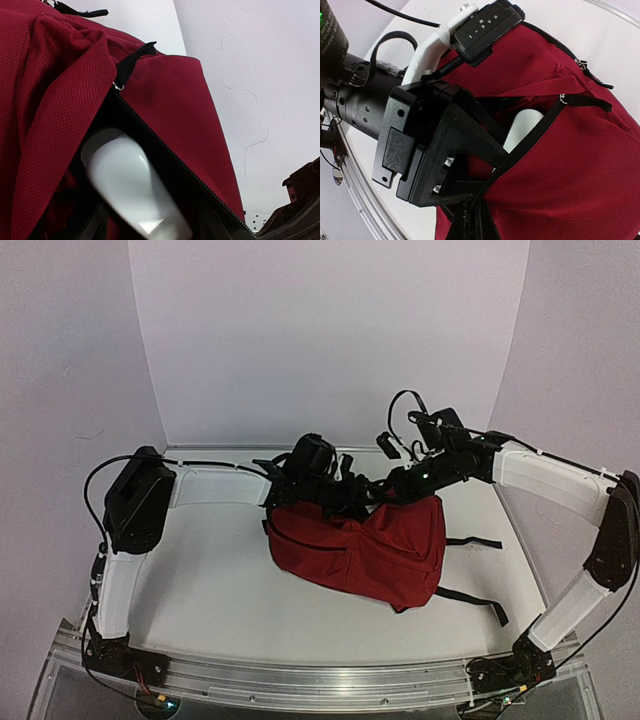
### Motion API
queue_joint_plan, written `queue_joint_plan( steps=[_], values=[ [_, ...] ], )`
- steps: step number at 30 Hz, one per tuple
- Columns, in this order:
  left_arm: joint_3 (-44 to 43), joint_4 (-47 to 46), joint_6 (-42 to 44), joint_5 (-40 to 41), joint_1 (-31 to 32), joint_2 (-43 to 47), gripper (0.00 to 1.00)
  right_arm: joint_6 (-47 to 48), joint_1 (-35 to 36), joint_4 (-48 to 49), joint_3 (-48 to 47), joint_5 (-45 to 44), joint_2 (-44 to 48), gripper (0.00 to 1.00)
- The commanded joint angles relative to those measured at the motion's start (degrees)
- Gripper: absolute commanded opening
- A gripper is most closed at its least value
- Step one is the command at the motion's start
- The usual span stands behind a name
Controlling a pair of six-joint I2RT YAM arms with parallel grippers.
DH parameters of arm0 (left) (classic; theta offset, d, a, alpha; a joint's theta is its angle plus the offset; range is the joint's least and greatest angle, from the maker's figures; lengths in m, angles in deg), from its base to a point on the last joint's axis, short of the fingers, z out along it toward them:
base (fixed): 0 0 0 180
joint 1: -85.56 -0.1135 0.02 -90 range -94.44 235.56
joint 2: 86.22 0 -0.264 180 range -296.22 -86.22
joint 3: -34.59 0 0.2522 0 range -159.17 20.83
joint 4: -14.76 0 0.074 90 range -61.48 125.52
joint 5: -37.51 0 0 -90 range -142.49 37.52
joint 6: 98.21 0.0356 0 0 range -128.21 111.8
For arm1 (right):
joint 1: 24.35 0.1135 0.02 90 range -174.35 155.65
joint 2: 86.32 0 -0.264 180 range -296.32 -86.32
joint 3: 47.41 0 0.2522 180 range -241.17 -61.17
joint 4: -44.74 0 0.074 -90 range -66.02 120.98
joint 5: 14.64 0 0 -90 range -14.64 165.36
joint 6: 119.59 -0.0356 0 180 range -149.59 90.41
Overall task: Pack the student bag
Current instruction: Place the stationery in the student bag.
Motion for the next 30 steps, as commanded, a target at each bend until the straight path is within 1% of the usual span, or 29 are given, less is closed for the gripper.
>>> queue_joint_plan(
  steps=[1, 4, 7, 9, 13, 17, 21, 23, 25, 26, 28, 30],
  values=[
    [1.2, 4.7, 2.2, 2.5, -1.6, 3.6, 0.66, 0.8, -1.0, -0.1, -0.6, 0.0, 2.7, 0.0],
    [1.6, 4.5, 1.9, 3.0, -1.8, 3.8, 0.6, 0.8, -1.0, -0.1, -0.6, 0.3, 2.5, 0.0],
    [2.3, 3.6, 1.3, 3.1, -2.1, 3.9, 0.46, 0.9, -1.0, -0.1, -0.5, 0.2, 2.5, 0.0],
    [1.2, 3.3, 1.6, 2.0, -2.2, 3.0, 0.36, 1.0, -1.0, -0.1, -0.5, 0.3, 2.6, 0.0],
    [-2.3, 0.2, 1.6, -1.4, -2.2, -1.0, 0.28, 0.8, -1.0, -0.1, -0.7, 0.7, 2.6, 0.0],
    [-7.4, -3.8, 0.8, -6.7, -1.7, -6.0, 0.22, 0.7, -1.0, -0.1, -0.8, 1.3, 2.6, 0.0],
    [-12.6, -4.6, 0.5, -9.9, -0.5, -9.8, 0.21, 0.6, -1.0, -0.2, -1.0, 1.3, 2.3, 0.0],
    [-12.8, -6.8, -0.7, -12.3, -0.5, -10.4, 0.21, 0.4, -1.0, -0.2, -1.3, 1.5, 2.1, 0.0],
    [-11.3, -10.3, -1.5, -14.2, -0.5, -9.8, 0.24, 0.4, -1.0, -0.2, -1.4, 1.6, 1.9, 0.0],
    [-9.8, -11.3, -1.2, -14.9, -0.5, -8.7, 0.26, 0.3, -0.9, -0.1, -1.4, 1.6, 1.8, 0.0],
    [-5.4, -11.8, 0.8, -13.6, -0.7, -4.8, 0.35, 0.3, -1.0, -0.2, -1.4, 1.6, 1.8, 0.0],
    [-1.5, -8.2, 4.0, -10.3, -0.8, 0.0, 0.45, 0.3, -1.0, -0.1, -1.3, 1.7, 1.8, 0.0]
  ],
)
